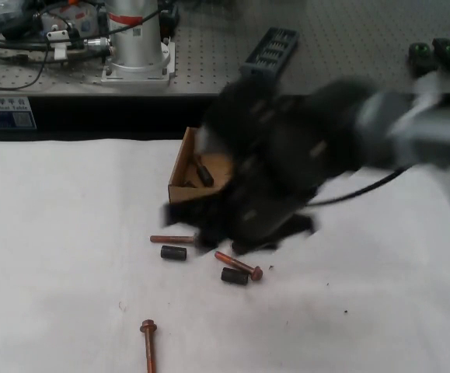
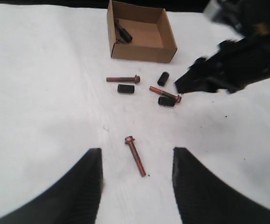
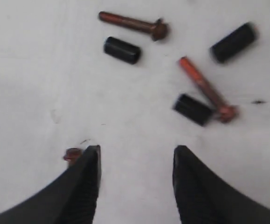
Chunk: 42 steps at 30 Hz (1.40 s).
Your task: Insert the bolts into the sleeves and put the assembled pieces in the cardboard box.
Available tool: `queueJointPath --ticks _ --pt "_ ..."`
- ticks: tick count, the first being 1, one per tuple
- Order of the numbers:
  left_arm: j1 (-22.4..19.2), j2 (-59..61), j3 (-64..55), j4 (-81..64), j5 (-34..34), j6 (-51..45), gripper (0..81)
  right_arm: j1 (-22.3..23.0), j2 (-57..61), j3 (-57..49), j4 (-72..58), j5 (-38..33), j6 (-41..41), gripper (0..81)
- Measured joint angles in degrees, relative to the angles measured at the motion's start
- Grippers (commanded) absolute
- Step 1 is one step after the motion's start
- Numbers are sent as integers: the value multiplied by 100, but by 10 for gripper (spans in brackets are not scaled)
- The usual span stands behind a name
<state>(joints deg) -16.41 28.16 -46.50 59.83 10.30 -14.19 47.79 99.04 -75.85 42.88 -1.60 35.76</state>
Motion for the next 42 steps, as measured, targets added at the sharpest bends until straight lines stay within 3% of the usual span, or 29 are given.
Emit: queueJointPath --ticks 2,6,7,8,13,20,26,31,37,42 --pt "0 356 -8 -54 54 -10 347 -264 -657 0 550 -19 -343 239" --pt "0 997 -8 -94 149 -23 347 -292 -1687 21 1005 264 -1193 29" --pt "0 1123 -8 -146 147 -23 347 -279 -1736 21 1001 288 -1218 18" --pt "0 1226 -8 -207 147 -23 347 -273 -2146 11 1004 525 -1436 48" --pt "-97 1601 -8 -636 147 -86 288 -341 -2502 124 1181 849 -1802 46" --pt "-677 2198 -8 -834 147 -306 264 -341 -2489 1122 1044 636 -1821 46" --pt "-1319 3041 -8 -1368 40 -977 264 -341 -2491 1256 987 525 -1850 46" --pt "-1430 3409 -8 -1571 -9 -1202 270 -391 -2686 1256 892 636 -2139 46" --pt "-1442 4012 -8 -1687 -26 -1327 373 -564 -2987 1390 826 737 -2347 46" --pt "-1442 4804 -8 -2036 -26 -1565 375 -677 -3155 1612 826 737 -2378 46"
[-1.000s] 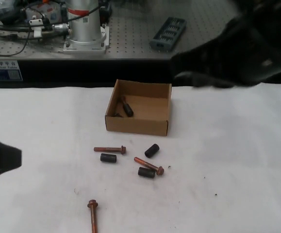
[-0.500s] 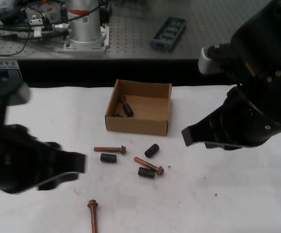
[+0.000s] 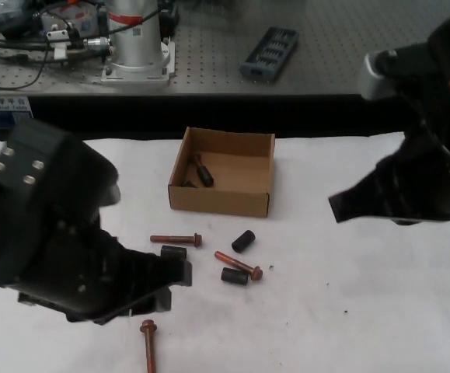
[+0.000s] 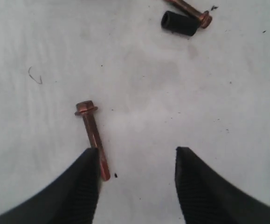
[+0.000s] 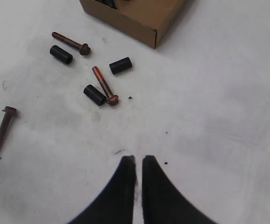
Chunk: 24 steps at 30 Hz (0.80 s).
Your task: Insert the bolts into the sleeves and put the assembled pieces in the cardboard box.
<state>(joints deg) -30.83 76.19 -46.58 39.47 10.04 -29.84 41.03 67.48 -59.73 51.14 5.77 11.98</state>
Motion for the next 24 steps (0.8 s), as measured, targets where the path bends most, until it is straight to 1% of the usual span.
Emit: queueJointPath --ticks 3,9,15,20,24 --pt "0 268 -15 -96 0 -162 375 -16 -149 283 27 0 0 46" --pt "0 1228 -15 -96 0 -333 375 -16 -634 694 93 0 106 46" --pt "0 1741 -126 -96 0 -514 375 -16 -1080 959 107 0 219 46" --pt "0 2171 -746 -112 -93 -530 375 -16 -1268 1115 118 0 246 46" --pt "0 2370 -935 -33 -123 -589 360 -16 -1304 1113 132 0 246 46"
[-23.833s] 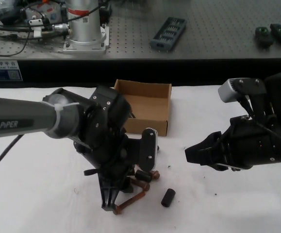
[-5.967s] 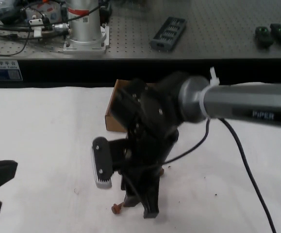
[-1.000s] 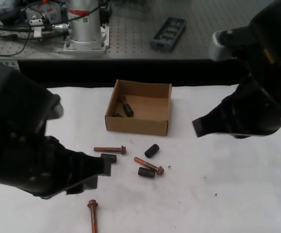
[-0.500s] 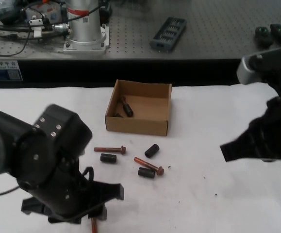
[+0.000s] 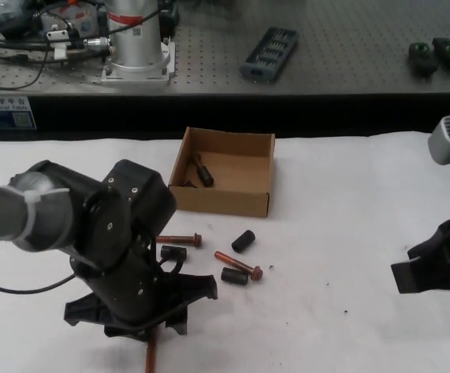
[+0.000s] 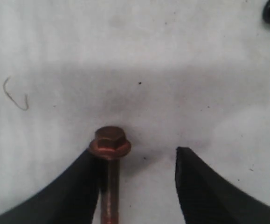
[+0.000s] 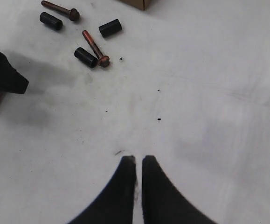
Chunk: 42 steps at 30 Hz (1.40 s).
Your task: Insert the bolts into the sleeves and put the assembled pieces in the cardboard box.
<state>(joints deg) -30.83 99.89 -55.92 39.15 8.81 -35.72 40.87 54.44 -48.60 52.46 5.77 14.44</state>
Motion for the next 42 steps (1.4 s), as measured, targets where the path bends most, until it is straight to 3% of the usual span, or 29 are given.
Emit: queueJointPath --ticks 8,16,24,28,32,38,40,42 --pt "0 76 -94 361 -44 -35 291 0 2 0 0 0 0 46" --pt "0 92 -94 467 -267 -35 5 0 2 0 0 0 0 46" --pt "0 89 -82 210 -92 97 6 0 2 0 -10 -82 -343 46" --pt "0 -37 -33 -191 118 229 6 -59 102 0 -214 -774 -1181 46" --pt "20 -450 -18 -458 268 453 6 -146 671 -19 -532 -1223 -1414 46" --pt "546 -2044 -18 -675 471 877 6 -199 1960 -434 -545 -1885 -2134 41" --pt "823 -2586 -18 -681 507 1021 6 -199 2210 -570 -515 -1935 -2324 5" --pt "935 -2787 -18 -681 552 1134 6 -199 2726 -913 -517 -1985 -2869 78"
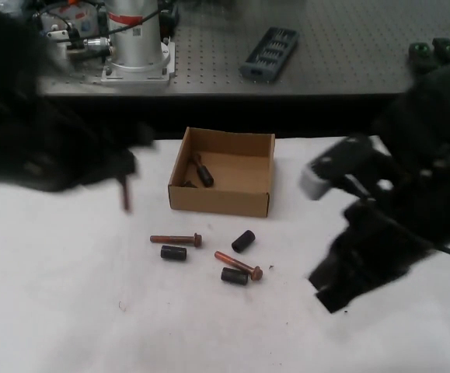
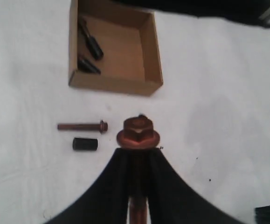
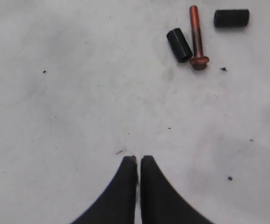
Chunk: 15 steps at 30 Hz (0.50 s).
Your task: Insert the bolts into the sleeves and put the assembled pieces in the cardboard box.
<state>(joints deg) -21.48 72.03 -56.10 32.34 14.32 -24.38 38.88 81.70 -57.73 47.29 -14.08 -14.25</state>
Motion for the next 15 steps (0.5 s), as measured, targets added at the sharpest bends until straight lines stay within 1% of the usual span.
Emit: queueJointPath --ticks 1,3,4,5,8,10,11,15 --pt "124 -226 24 -23 11 28 6 0 33 0 0 0 -30 134" --pt "342 -662 129 -52 76 66 6 0 506 -400 9 -3 -349 249" --pt "431 -875 146 -59 76 66 6 0 506 -427 9 -3 -364 281" --pt "509 -1083 226 -77 96 85 6 0 643 -543 9 33 -406 297" --pt "783 -1876 841 -200 212 86 6 0 959 -900 9 267 -500 272" --pt "922 -2261 1364 -355 478 64 6 21 1178 -1134 21 455 -644 245" --pt "937 -2298 1396 -355 500 61 6 33 1311 -1250 67 525 -730 237" --pt "1217 -2942 1827 -392 904 38 6 53 1780 -1608 300 702 -961 232"
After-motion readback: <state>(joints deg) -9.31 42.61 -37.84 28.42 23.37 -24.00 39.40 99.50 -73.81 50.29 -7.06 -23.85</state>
